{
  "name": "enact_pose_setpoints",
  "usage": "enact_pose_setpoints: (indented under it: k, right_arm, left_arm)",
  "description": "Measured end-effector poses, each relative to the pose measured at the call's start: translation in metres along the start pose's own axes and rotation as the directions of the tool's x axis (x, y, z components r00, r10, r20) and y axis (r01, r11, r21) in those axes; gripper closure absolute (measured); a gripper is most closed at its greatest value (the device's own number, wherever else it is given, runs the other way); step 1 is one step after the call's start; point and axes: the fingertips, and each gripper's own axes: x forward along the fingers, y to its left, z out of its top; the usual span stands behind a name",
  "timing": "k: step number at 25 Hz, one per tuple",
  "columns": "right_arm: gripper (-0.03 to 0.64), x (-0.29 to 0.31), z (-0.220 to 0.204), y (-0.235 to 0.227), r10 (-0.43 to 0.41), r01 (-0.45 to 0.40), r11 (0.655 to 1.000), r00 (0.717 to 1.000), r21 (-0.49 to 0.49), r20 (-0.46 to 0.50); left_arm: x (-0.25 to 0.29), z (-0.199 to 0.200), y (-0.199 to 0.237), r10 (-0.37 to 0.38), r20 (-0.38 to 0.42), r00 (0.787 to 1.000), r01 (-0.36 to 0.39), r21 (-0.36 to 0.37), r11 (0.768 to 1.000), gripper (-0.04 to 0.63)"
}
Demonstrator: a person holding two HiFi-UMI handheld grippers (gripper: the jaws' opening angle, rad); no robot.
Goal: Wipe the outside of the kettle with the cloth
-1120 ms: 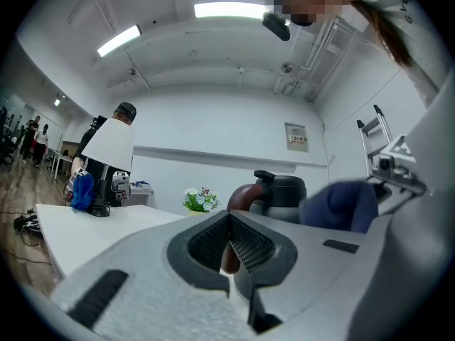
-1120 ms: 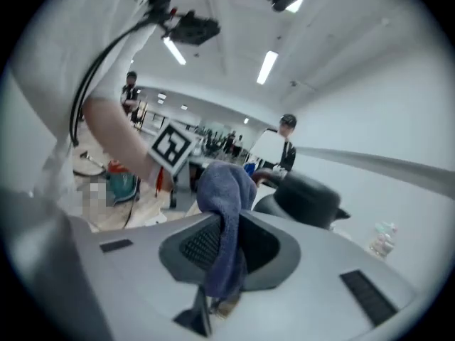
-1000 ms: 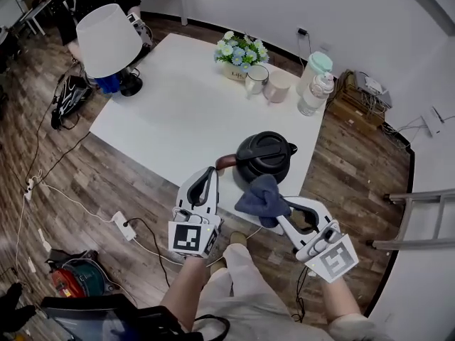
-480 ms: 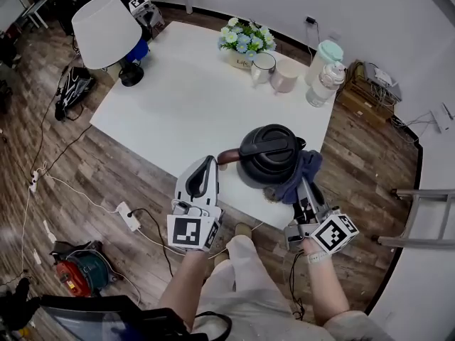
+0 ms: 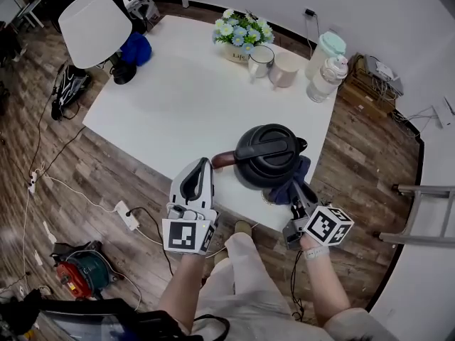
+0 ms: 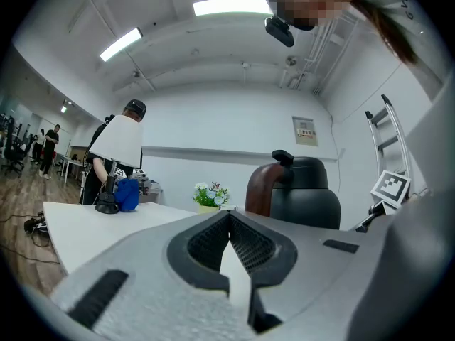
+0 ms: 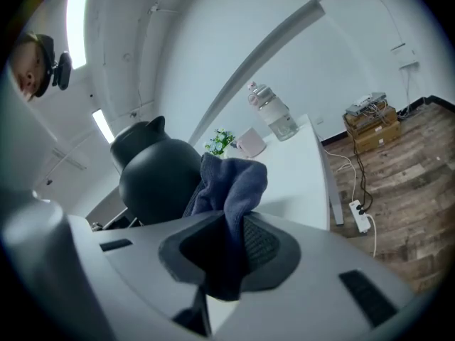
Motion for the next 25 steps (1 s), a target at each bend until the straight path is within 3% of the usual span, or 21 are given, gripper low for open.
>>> enact_pose_setpoints:
  k: [3,6,10,13,17,20,23,25]
  right_arm:
    - [0.561,0.002,-0.002,-0.010,-0.078,0.073,0.995,0.994,-0.070,-0.071]
    - [0.561,-0.010,0.014,-0.010,-0.117,0.111,0.984,0.992,-0.142,-0.041]
    - [0.561,-0.043,0.068,0.027,-0.070,0.084,0.954,0.996,-0.288,0.057]
    - [0.561,-0.065,0.115,0.077,0.005,0.042,0.892,0.995,-0.451,0.103]
    - [0.561,-0.070,0.149,0.161,0.169,-0.120,0.765,0.985,-0.633,0.017]
    - [0.561,-0.060,0.150,0.221,0.294,-0.277,0.699,0.952,-0.659,-0.089]
    - [0.561,-0.048,0.133,0.269,0.397,-0.429,0.678,0.897,-0.597,-0.193]
    - [0.561,-0.039,0.119,0.283,0.438,-0.509,0.688,0.859,-0.516,-0.264]
  left_arm:
    - [0.001,-0.004,0.001,0.002,-0.006,1.000,-0.002,0.003,1.000,0.588]
    - [0.000,-0.003,-0.001,-0.003,-0.010,1.000,0.003,0.015,1.000,0.588]
    - [-0.004,0.017,-0.006,-0.009,0.007,1.000,0.008,0.042,0.999,0.588]
    - [-0.013,0.028,-0.011,-0.009,0.017,1.000,0.008,0.064,0.998,0.588]
    - [-0.021,0.034,-0.031,-0.055,0.031,0.998,0.054,0.052,0.997,0.588]
    - [-0.021,0.038,-0.044,-0.094,0.040,0.995,0.093,0.041,0.995,0.588]
    - [-0.021,0.041,-0.052,-0.119,0.047,0.992,0.117,0.034,0.992,0.588]
    - [-0.019,0.042,-0.055,-0.126,0.049,0.991,0.125,0.023,0.992,0.588]
